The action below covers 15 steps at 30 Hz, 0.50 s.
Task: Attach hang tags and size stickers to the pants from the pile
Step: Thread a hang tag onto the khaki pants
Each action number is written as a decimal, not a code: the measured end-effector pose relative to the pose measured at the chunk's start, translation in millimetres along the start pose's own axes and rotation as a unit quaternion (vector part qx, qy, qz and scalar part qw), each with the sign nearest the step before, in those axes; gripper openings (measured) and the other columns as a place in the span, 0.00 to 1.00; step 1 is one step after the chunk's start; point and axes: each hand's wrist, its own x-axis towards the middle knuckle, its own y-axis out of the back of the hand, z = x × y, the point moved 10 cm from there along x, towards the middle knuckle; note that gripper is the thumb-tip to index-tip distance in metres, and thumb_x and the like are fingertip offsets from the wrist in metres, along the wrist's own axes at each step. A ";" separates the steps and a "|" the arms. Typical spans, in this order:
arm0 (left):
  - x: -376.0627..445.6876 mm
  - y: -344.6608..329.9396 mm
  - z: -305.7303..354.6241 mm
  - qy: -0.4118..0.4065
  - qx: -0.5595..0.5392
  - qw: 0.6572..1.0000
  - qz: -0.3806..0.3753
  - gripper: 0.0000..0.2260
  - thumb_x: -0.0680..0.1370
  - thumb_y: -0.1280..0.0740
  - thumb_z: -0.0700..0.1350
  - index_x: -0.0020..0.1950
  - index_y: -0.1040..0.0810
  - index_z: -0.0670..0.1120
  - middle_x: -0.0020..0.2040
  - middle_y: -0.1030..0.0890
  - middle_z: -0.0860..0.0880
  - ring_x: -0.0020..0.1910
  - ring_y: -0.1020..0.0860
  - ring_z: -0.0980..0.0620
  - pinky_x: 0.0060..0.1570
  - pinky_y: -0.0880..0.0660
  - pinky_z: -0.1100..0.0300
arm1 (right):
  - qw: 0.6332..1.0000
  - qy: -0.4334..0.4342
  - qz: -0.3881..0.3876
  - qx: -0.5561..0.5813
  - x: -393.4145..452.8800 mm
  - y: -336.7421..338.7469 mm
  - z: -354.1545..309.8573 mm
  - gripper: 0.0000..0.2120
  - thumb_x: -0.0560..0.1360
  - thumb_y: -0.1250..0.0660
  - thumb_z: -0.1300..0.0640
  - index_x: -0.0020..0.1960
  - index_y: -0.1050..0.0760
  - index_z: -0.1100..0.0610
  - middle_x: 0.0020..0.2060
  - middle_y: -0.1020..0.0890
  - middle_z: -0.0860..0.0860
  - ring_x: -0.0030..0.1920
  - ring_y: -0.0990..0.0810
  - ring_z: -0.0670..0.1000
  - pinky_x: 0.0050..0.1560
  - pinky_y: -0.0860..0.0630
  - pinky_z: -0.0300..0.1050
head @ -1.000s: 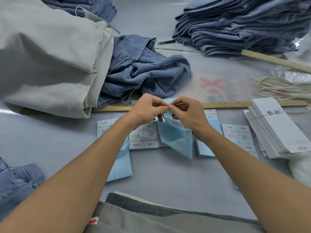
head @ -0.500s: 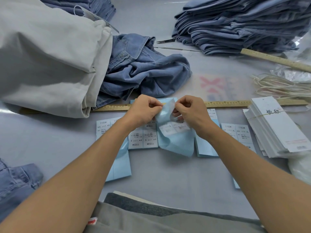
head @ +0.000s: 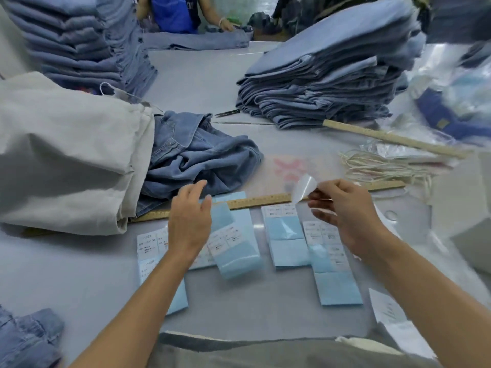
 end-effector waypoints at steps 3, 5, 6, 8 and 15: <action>-60.7 43.1 93.7 -0.131 -0.127 0.982 0.048 0.07 0.81 0.34 0.46 0.59 0.21 0.52 0.49 0.19 0.55 0.48 0.22 0.56 0.49 0.23 0.59 | 0.999 0.012 0.026 -0.027 -51.5 16.7 -7.9 0.07 0.78 0.32 0.63 0.41 0.22 0.59 0.31 0.17 0.52 0.31 0.19 0.46 0.31 0.23 0.37; -101.0 47.8 155.4 -0.225 -0.098 0.969 0.008 0.08 0.80 0.33 0.52 0.57 0.22 0.52 0.48 0.20 0.56 0.48 0.23 0.57 0.46 0.26 0.63 | 0.996 0.025 0.047 -0.065 -80.3 21.7 -10.2 0.08 0.77 0.32 0.63 0.39 0.21 0.59 0.30 0.18 0.51 0.29 0.22 0.44 0.30 0.25 0.37; -117.6 45.0 181.2 -0.275 -0.059 0.960 -0.008 0.09 0.79 0.32 0.52 0.57 0.21 0.51 0.48 0.19 0.54 0.48 0.23 0.54 0.46 0.26 0.61 | 0.995 0.029 0.053 -0.081 -92.2 22.6 -10.0 0.09 0.77 0.32 0.63 0.38 0.21 0.59 0.29 0.18 0.50 0.29 0.23 0.43 0.32 0.26 0.39; -140.0 32.3 217.5 -0.343 0.024 0.938 -0.032 0.09 0.77 0.27 0.49 0.53 0.19 0.47 0.47 0.18 0.51 0.47 0.22 0.48 0.42 0.24 0.53 | 0.994 0.028 0.061 -0.086 -109.1 26.0 -7.2 0.10 0.77 0.32 0.63 0.37 0.21 0.58 0.28 0.21 0.48 0.28 0.25 0.42 0.33 0.28 0.41; -151.1 5.8 245.7 -0.358 0.142 0.920 -0.070 0.07 0.71 0.22 0.40 0.44 0.18 0.47 0.40 0.18 0.48 0.40 0.22 0.45 0.36 0.25 0.52 | 0.991 0.014 0.113 -0.072 -125.2 59.1 -9.5 0.09 0.77 0.33 0.63 0.38 0.22 0.59 0.31 0.21 0.51 0.32 0.26 0.47 0.35 0.29 0.42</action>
